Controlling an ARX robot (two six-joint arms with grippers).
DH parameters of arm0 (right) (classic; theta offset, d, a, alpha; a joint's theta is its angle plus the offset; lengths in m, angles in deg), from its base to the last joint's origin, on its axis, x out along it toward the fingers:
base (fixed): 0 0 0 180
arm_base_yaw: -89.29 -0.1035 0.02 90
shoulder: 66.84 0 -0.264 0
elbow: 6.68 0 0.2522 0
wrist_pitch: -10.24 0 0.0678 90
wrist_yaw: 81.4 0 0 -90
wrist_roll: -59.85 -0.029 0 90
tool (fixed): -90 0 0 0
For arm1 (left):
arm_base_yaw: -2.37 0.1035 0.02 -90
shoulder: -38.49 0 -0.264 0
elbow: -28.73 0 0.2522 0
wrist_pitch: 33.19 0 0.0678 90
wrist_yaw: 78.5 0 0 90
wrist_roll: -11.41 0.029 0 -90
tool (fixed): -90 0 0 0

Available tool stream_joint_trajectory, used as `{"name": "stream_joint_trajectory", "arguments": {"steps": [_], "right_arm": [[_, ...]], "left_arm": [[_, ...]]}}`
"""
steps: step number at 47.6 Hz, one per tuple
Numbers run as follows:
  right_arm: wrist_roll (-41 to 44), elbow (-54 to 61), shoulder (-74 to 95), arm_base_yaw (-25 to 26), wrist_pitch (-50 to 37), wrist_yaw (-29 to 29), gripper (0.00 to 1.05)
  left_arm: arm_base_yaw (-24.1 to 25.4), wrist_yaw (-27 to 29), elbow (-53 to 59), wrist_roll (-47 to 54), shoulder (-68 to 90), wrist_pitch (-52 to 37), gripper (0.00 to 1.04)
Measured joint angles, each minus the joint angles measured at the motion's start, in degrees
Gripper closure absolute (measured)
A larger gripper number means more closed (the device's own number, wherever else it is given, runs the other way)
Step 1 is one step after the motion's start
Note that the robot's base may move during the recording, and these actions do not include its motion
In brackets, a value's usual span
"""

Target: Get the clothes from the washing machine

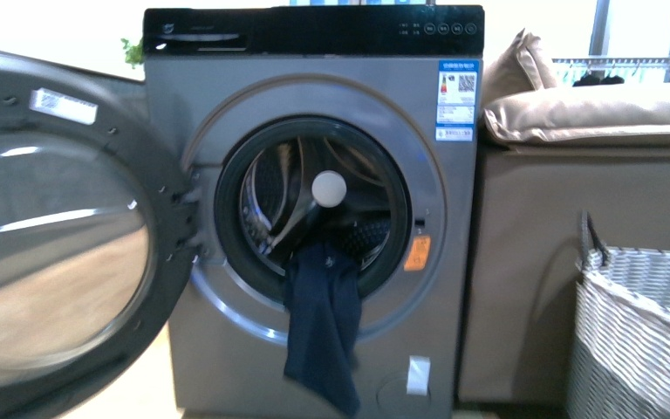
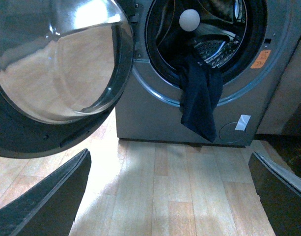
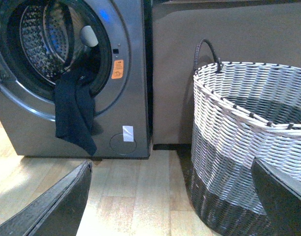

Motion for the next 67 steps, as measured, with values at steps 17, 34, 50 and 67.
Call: {"name": "stream_joint_trajectory", "arguments": {"steps": [17, 34, 50, 67], "right_arm": [[0.0, 0.0, 0.0, 0.0, 0.0, -0.2, 0.08], [0.0, 0.0, 0.0, 0.0, 0.0, -0.1, 0.08], [0.0, 0.0, 0.0, 0.0, 0.0, 0.0, 0.08], [0.0, 0.0, 0.0, 0.0, 0.0, 0.0, 0.08]], "left_arm": [[0.0, -0.2, 0.0, 0.0, 0.0, 0.0, 0.07], [0.0, -0.1, 0.0, 0.0, -0.1, 0.0, 0.07], [0.0, -0.1, 0.0, 0.0, 0.0, 0.0, 0.07], [0.0, -0.1, 0.0, 0.0, 0.0, 0.0, 0.07]]}}
